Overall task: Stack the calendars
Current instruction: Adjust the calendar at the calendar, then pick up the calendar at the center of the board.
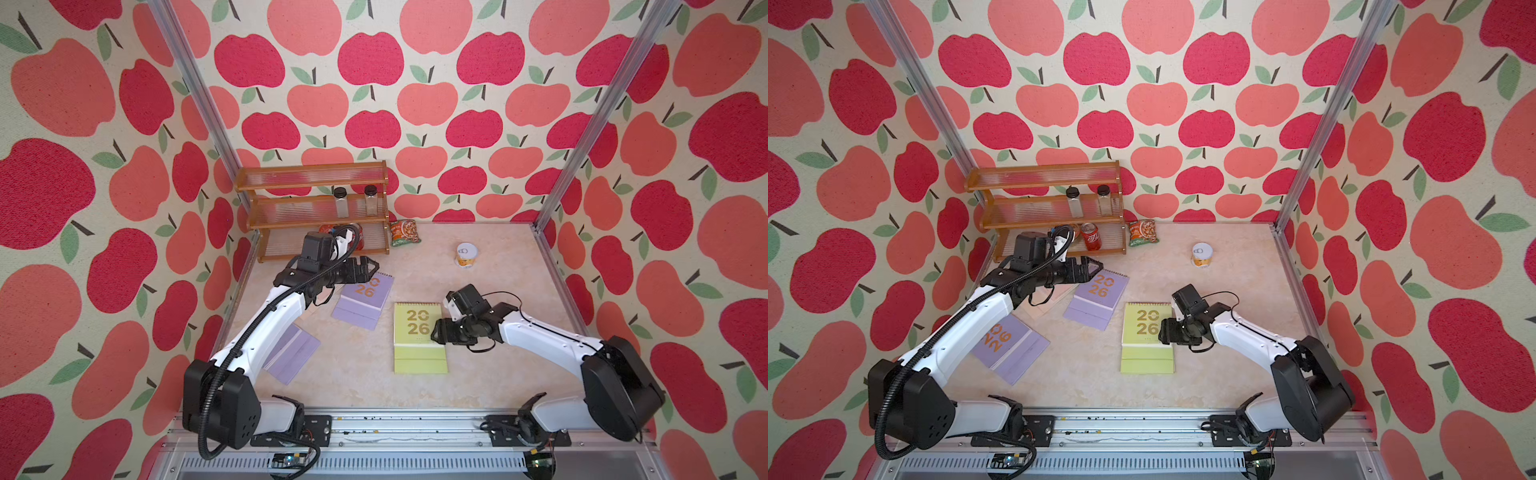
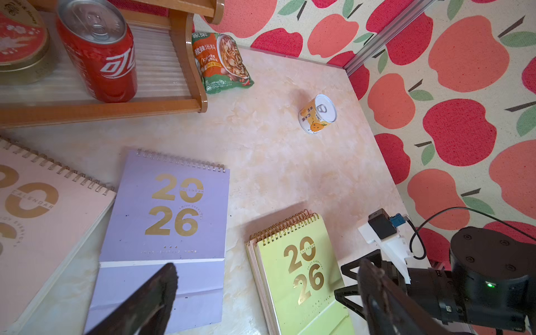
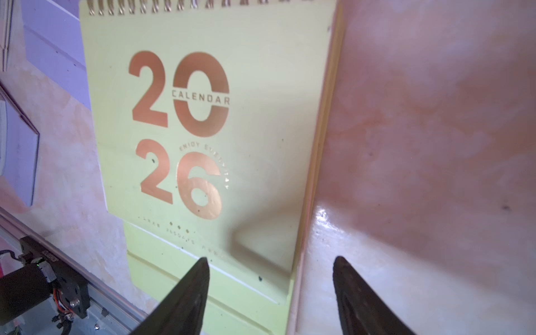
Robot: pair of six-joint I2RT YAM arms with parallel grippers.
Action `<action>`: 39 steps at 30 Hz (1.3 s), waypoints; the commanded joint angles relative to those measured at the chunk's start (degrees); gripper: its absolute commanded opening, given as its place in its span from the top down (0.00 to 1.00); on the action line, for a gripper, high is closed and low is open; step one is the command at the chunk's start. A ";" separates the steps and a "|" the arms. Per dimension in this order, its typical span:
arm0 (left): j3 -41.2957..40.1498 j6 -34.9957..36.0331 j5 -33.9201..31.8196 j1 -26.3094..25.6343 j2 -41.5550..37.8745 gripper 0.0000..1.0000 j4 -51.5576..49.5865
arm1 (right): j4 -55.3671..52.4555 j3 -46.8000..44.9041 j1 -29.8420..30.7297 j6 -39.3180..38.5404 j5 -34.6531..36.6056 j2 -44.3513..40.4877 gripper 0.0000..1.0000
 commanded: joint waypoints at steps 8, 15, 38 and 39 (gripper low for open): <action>-0.72 1.78 -1.45 1.99 0.67 0.06 -3.11 | 0.19 7.53 -3.19 -4.04 1.62 5.14 0.25; 1.23 1.56 -2.31 5.24 7.49 0.06 -5.96 | -0.60 19.56 -5.19 -8.35 1.55 11.04 0.23; 15.15 1.85 -8.99 7.26 34.42 0.09 -11.48 | 0.70 48.46 -4.48 -5.91 -7.61 39.17 0.25; 15.18 1.85 -9.00 7.19 34.93 0.09 -11.48 | 0.48 49.04 -4.32 -5.82 -7.67 39.73 0.25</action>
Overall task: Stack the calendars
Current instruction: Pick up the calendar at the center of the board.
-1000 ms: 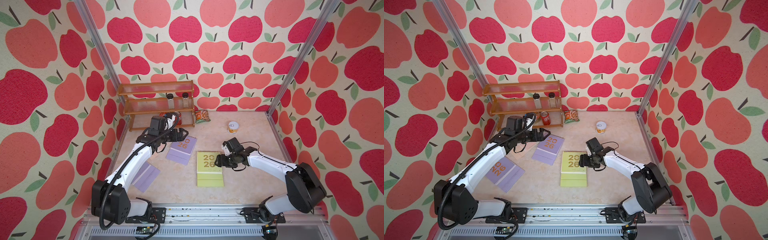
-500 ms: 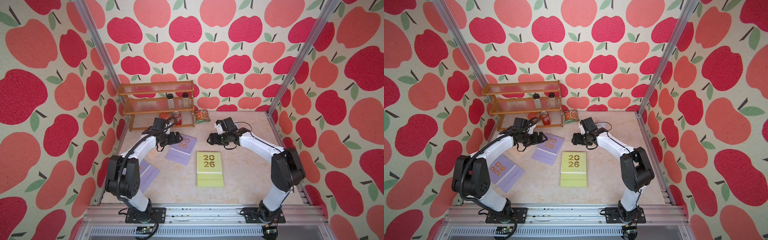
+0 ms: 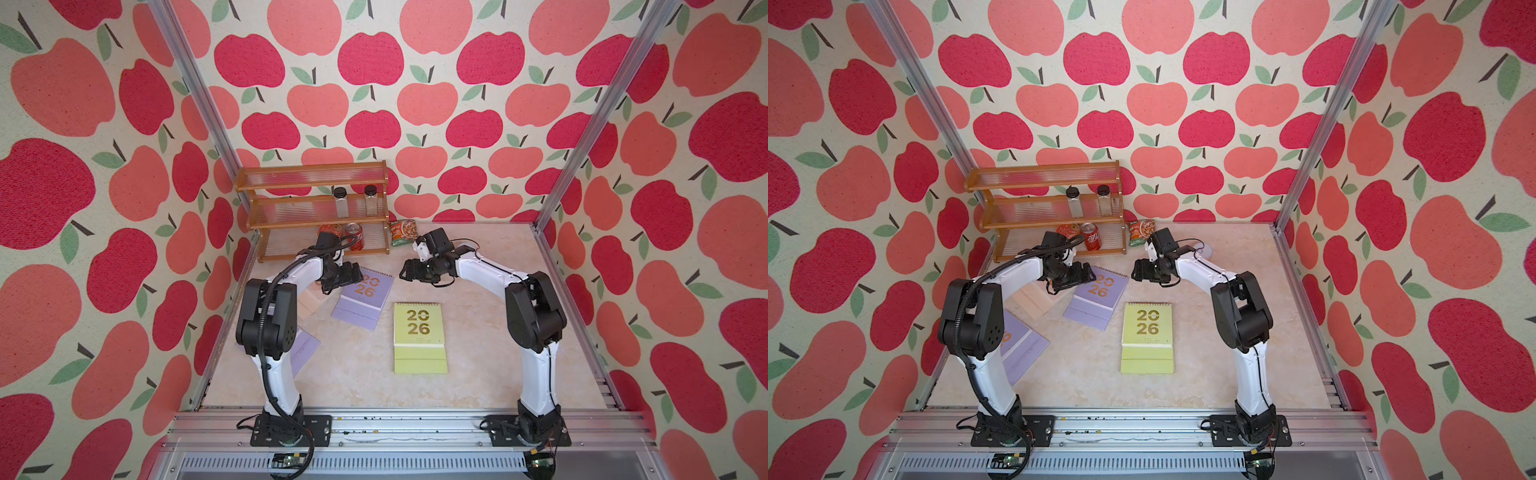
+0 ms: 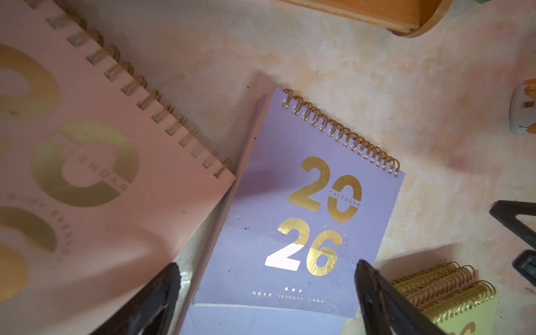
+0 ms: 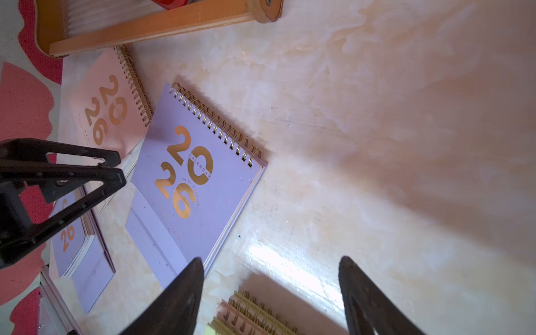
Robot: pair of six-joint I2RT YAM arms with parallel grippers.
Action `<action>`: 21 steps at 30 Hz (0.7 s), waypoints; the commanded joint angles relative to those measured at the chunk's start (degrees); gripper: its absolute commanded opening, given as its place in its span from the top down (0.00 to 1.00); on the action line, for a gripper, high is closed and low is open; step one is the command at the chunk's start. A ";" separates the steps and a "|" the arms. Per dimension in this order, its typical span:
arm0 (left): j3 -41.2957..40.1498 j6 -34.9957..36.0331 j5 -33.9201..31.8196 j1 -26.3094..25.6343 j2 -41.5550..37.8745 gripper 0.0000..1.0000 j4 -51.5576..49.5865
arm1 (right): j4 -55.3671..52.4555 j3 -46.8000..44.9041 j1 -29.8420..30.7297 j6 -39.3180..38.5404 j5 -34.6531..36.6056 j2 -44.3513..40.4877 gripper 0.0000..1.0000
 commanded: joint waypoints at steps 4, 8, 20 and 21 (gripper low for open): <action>1.68 1.08 -1.53 0.23 2.95 0.09 -2.55 | -0.92 4.66 1.01 1.39 -3.18 3.70 0.25; 1.67 0.66 -1.16 -0.02 4.16 0.09 -2.42 | -1.21 6.30 1.19 2.17 -4.75 6.01 0.25; 1.66 -0.68 0.69 -1.34 7.05 0.10 -1.15 | -1.15 10.23 1.99 4.13 -8.70 10.91 0.25; 1.52 -0.76 0.85 -1.38 7.14 0.10 -1.13 | -1.17 10.67 2.05 4.28 -9.06 11.30 0.25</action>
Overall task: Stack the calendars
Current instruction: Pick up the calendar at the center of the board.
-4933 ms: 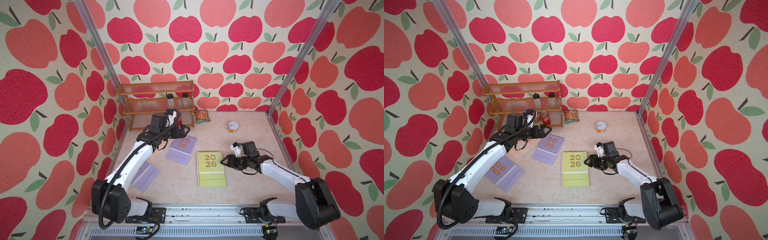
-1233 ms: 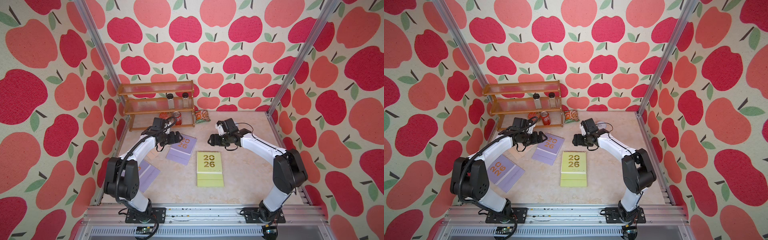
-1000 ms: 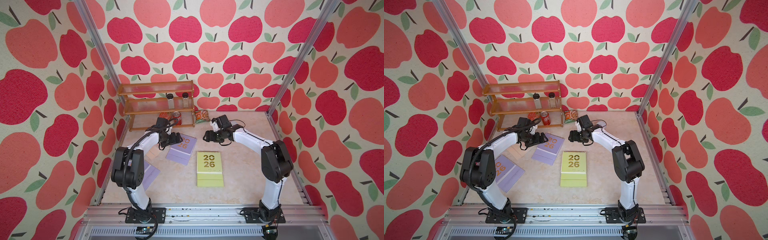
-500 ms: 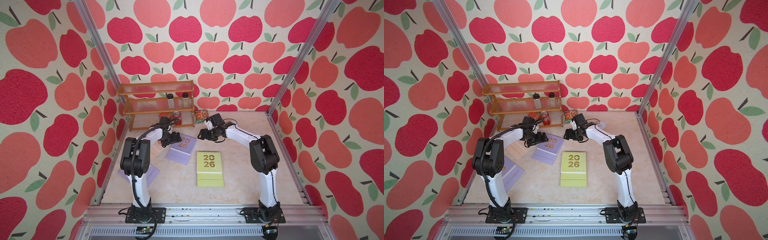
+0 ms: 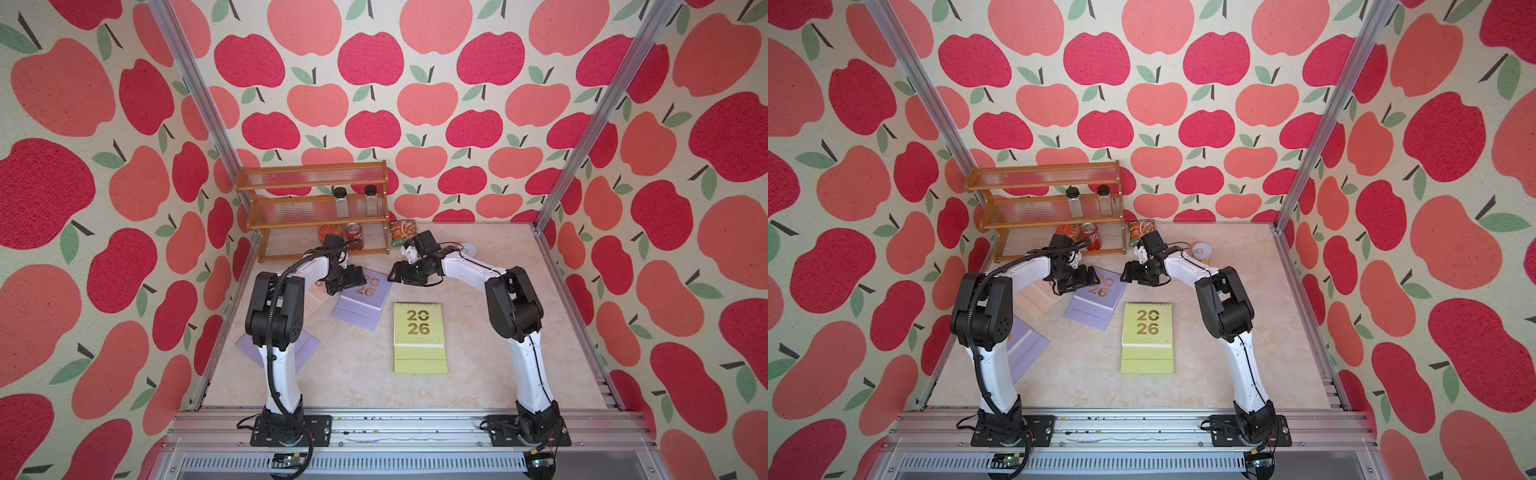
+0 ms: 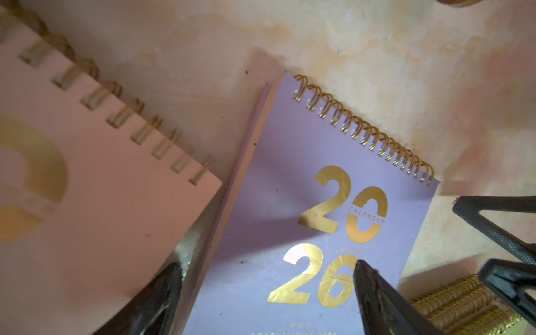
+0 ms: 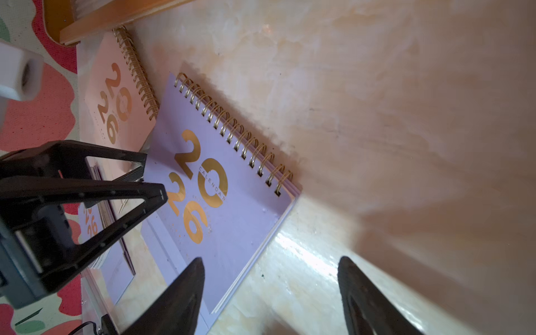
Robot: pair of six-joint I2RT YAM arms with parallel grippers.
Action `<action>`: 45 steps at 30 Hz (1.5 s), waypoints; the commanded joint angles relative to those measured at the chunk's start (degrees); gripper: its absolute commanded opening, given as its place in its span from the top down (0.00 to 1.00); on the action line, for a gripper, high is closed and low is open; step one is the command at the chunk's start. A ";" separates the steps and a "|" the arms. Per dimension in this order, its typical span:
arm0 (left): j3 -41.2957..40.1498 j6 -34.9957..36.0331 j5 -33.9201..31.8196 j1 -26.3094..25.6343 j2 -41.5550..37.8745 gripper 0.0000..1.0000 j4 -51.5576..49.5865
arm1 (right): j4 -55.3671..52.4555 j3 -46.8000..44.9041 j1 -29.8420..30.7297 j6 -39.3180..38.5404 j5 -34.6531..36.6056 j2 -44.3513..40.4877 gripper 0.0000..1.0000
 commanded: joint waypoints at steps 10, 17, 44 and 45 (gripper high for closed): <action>-3.31 -2.19 2.71 -1.02 1.71 0.10 0.52 | 0.35 4.45 1.40 3.60 -6.37 4.23 0.26; -5.45 -3.38 5.36 -1.05 0.08 0.10 2.08 | 2.30 5.35 1.87 5.71 -9.37 5.36 0.27; -8.97 -4.34 9.58 0.74 0.06 0.12 6.06 | 19.23 0.02 2.62 14.92 -19.96 0.96 0.33; -8.99 -4.34 9.52 0.97 0.09 0.12 6.05 | 19.43 -0.19 2.65 15.05 -20.16 0.80 0.34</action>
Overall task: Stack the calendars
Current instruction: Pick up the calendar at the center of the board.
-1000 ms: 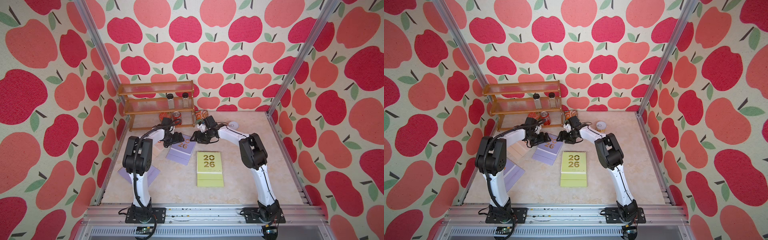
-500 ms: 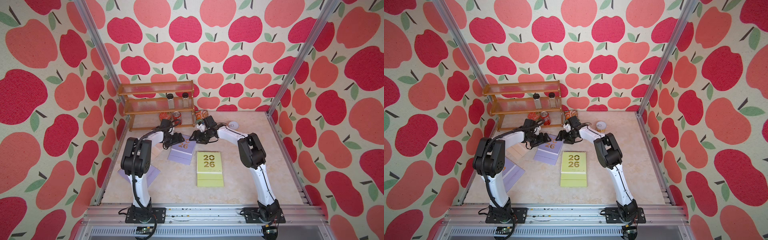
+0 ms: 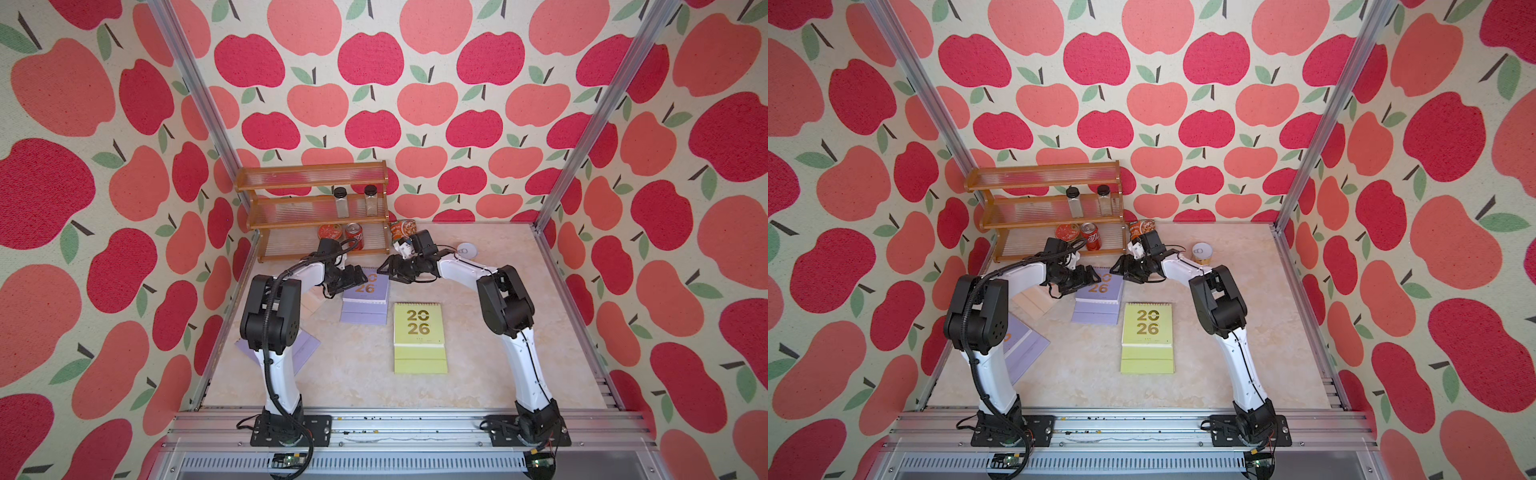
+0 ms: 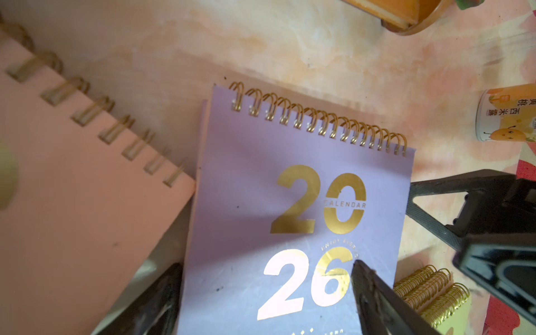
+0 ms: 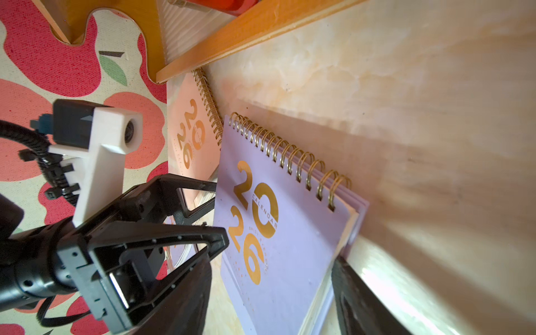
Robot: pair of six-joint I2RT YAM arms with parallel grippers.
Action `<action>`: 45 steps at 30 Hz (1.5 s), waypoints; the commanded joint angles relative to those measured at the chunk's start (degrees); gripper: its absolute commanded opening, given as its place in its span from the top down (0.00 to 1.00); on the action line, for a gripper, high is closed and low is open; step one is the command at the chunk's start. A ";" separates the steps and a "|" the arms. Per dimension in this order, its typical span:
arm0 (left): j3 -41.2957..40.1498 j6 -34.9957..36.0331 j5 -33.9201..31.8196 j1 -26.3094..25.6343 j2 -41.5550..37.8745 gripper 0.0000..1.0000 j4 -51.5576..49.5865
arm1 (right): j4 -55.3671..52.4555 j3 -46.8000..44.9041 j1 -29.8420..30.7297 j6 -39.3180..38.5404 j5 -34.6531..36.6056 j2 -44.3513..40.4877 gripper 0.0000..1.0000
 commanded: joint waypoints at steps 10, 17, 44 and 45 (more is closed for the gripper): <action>-2.61 -1.05 3.32 -0.35 2.28 0.13 -2.27 | 6.43 -2.56 4.15 3.23 -8.78 -3.28 0.41; -2.78 -0.71 2.86 -0.31 0.95 0.13 -2.65 | 4.80 -2.48 4.64 2.76 -7.62 -3.04 0.44; -4.02 2.07 -4.94 3.38 -14.78 0.13 -3.71 | 9.32 -4.68 4.74 2.10 -8.73 -5.10 1.00; -4.62 2.07 -5.44 3.51 -16.11 0.12 -2.95 | 9.86 -5.11 4.79 1.76 -8.79 -5.54 1.00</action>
